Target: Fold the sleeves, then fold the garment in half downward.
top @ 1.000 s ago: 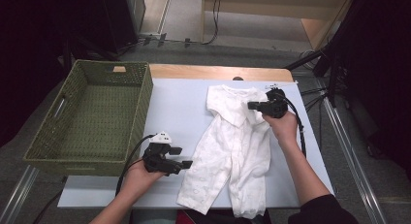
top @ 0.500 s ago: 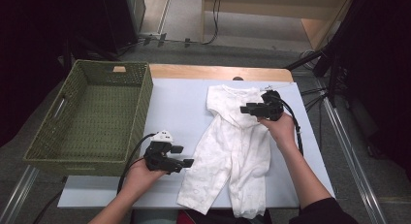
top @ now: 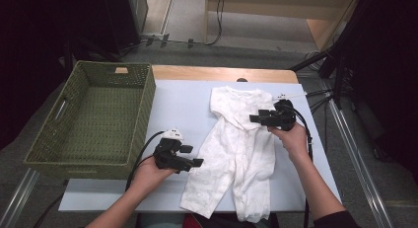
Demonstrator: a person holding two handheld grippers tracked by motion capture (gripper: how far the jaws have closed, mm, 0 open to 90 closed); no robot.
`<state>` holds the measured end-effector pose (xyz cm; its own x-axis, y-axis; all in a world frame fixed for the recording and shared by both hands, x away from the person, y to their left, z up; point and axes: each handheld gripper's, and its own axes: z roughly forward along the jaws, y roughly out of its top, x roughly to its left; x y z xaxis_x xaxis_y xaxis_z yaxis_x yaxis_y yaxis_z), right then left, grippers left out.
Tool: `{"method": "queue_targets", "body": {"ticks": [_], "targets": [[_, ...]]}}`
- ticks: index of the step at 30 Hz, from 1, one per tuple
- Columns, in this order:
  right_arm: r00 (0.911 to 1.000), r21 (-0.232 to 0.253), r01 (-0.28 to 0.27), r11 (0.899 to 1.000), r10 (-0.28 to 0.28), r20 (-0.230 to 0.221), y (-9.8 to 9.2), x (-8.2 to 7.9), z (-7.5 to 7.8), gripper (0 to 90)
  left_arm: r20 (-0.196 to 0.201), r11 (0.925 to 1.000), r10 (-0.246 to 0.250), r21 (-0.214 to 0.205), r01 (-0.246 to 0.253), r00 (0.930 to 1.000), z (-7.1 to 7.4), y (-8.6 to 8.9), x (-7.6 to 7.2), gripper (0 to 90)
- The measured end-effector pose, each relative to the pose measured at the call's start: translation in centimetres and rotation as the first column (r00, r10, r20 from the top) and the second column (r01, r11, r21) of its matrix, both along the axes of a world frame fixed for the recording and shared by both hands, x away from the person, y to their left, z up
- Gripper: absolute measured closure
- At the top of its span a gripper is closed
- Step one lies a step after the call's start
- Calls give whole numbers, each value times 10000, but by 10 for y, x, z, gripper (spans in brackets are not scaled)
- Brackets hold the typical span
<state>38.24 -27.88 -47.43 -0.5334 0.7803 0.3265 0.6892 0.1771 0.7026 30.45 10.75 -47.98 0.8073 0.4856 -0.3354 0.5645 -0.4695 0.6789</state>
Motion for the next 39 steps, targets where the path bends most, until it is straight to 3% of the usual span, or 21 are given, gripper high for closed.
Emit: {"method": "queue_targets", "body": {"ticks": [4,6,11,26,32,39], "targets": [[9999,90,-45,9999,43,157,-3,-7,-2,357,-80,10000,-12,76,13,10000,1,-6,4,265],[9994,277,-121,9995,112,325,-4,-13,-5,308,-153,10000,-8,-62,7,9999,1,-8,6,247],[9992,456,-306,9985,294,261,-6,-19,-7,255,-338,9999,3,-109,-6,9994,1,-12,11,247],[9994,374,-177,9991,166,295,-15,-36,-16,255,-301,10000,-83,-37,81,9995,2,-24,21,250],[9996,281,-68,9996,61,279,-21,-40,-18,255,-162,9999,49,160,-46,9999,2,-28,30,256],[9996,285,107,9995,-114,242,-29,-43,-21,255,-169,9997,217,77,-216,9996,2,-32,42,270]]}}
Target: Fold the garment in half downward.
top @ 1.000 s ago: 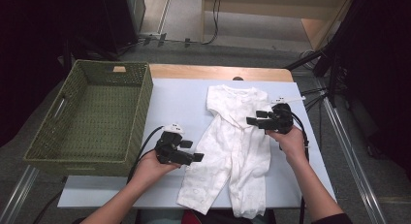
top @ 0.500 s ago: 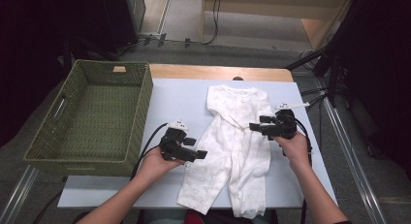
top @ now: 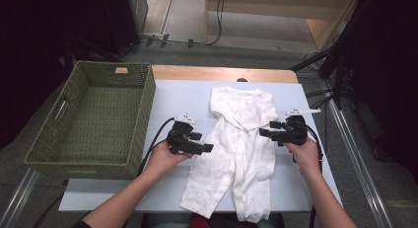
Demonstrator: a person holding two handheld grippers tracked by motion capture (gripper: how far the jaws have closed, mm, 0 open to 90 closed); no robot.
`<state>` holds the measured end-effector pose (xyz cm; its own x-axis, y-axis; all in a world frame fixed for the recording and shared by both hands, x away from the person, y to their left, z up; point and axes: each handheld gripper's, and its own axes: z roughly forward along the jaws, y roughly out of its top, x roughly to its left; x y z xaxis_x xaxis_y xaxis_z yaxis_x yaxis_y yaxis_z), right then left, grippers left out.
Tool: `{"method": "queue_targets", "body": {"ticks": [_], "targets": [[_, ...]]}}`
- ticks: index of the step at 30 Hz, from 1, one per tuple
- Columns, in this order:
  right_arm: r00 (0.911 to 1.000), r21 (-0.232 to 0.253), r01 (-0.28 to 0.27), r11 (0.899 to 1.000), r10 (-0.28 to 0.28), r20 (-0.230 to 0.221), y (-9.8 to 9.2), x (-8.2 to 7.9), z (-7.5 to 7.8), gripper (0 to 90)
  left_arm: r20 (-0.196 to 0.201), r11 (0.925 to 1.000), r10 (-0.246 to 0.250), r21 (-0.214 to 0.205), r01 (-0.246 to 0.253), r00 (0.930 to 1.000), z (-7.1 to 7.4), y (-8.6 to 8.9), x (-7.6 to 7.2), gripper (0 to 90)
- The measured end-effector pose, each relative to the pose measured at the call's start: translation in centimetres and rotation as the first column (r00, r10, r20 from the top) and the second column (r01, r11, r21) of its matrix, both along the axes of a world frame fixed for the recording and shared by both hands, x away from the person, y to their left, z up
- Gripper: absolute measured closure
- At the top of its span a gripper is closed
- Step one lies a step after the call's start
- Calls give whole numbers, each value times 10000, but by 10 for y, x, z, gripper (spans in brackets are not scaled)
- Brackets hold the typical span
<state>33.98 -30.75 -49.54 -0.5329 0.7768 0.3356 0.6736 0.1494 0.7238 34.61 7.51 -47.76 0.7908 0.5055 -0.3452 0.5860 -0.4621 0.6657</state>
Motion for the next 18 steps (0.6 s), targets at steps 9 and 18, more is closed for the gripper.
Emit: {"method": "queue_targets", "body": {"ticks": [9,18], "targets": [[9999,-96,106,9999,-106,-21,-2,1,-2,255,73,10000,66,-47,-66,10000,0,-5,11,270],[9999,-162,105,9998,-106,-64,-4,4,-4,255,308,9999,-127,49,126,9994,1,-11,21,268]]}}
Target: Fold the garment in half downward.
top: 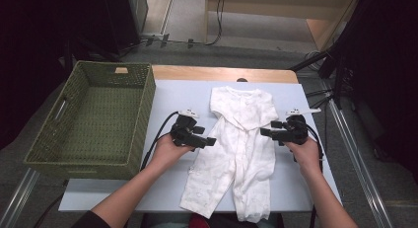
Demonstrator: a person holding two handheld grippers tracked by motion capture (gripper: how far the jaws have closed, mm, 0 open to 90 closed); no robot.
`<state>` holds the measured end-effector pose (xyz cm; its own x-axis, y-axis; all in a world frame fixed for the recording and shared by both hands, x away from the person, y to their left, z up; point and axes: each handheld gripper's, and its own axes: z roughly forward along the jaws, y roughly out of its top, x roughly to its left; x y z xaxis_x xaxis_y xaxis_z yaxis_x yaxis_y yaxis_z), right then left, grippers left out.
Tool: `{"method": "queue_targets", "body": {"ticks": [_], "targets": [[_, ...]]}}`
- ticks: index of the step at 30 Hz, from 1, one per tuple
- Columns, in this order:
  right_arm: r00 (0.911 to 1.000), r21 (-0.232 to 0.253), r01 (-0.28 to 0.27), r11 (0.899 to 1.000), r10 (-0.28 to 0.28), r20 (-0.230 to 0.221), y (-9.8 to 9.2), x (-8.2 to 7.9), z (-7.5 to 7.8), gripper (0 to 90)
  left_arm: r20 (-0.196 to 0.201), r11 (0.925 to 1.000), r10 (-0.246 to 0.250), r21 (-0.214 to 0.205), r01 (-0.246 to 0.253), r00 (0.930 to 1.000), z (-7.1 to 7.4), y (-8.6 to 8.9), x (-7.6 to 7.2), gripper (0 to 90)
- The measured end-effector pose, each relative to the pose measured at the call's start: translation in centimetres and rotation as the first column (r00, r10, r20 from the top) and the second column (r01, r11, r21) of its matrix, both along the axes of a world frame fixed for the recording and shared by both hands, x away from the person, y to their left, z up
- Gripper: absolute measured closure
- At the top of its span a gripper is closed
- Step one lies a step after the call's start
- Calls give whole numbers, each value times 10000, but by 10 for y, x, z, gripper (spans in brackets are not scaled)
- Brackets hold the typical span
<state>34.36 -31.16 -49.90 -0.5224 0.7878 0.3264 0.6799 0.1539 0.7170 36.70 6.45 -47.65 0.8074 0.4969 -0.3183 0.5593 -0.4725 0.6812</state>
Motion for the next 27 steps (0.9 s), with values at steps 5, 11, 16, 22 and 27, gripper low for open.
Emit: {"method": "queue_targets", "body": {"ticks": [5,11,16,22,27], "targets": [[9999,0,170,9999,-170,3,-3,2,-1,255,154,9991,261,323,-266,9995,-2,-5,8,268],[9997,-169,254,9995,-253,45,-4,6,-1,255,-45,9991,359,246,-358,9993,-3,-9,20,268],[9994,-293,332,9990,-331,55,-6,12,-2,255,44,9981,497,352,-498,9988,-3,-12,30,267],[9991,-370,425,9984,-425,6,-9,19,0,255,237,9968,665,419,-674,9975,-2,-13,39,270],[9990,-453,439,9980,-442,-56,-10,24,0,255,307,9968,724,305,-733,9969,0,-16,45,269]]}}
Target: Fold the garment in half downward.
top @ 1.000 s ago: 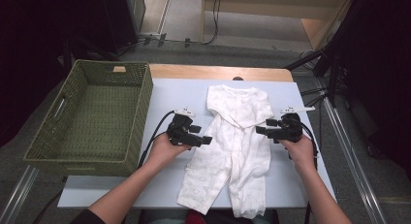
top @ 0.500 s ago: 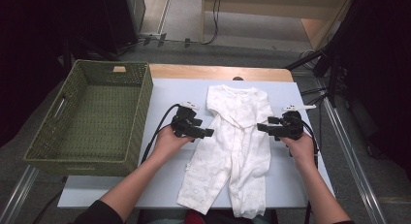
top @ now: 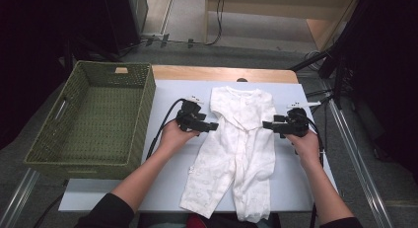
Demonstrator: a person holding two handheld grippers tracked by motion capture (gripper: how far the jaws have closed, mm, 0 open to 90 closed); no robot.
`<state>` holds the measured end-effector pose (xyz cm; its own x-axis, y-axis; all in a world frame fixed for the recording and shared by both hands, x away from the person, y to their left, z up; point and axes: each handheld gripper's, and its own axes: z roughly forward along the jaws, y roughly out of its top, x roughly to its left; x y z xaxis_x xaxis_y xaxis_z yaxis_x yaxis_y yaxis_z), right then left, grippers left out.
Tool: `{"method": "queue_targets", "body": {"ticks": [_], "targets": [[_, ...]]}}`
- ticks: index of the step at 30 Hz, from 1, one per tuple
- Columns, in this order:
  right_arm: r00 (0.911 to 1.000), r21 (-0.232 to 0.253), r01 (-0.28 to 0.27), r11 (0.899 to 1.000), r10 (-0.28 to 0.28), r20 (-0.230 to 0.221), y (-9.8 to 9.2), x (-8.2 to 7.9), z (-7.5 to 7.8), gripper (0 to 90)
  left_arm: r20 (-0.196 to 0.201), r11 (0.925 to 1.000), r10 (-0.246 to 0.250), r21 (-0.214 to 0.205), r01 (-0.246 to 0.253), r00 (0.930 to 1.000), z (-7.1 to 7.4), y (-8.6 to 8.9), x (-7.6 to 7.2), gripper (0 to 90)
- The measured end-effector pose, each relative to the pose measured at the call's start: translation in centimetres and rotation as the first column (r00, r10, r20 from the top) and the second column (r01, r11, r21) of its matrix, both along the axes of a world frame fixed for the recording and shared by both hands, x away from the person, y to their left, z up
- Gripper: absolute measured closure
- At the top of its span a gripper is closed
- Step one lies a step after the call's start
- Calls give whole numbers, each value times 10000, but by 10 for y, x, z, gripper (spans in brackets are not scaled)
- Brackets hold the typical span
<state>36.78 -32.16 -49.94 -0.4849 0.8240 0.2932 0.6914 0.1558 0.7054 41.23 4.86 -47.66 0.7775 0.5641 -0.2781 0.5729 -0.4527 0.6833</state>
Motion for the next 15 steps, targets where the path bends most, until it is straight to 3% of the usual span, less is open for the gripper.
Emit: {"method": "queue_targets", "body": {"ticks": [12,15], "targets": [[10000,-491,90,9988,-90,-3,3,15,0,255,211,9994,337,99,-339,9992,2,-5,22,269],[9997,-417,226,9989,-227,-14,2,19,0,255,361,9990,452,5,-453,9983,3,-5,27,280]]}}
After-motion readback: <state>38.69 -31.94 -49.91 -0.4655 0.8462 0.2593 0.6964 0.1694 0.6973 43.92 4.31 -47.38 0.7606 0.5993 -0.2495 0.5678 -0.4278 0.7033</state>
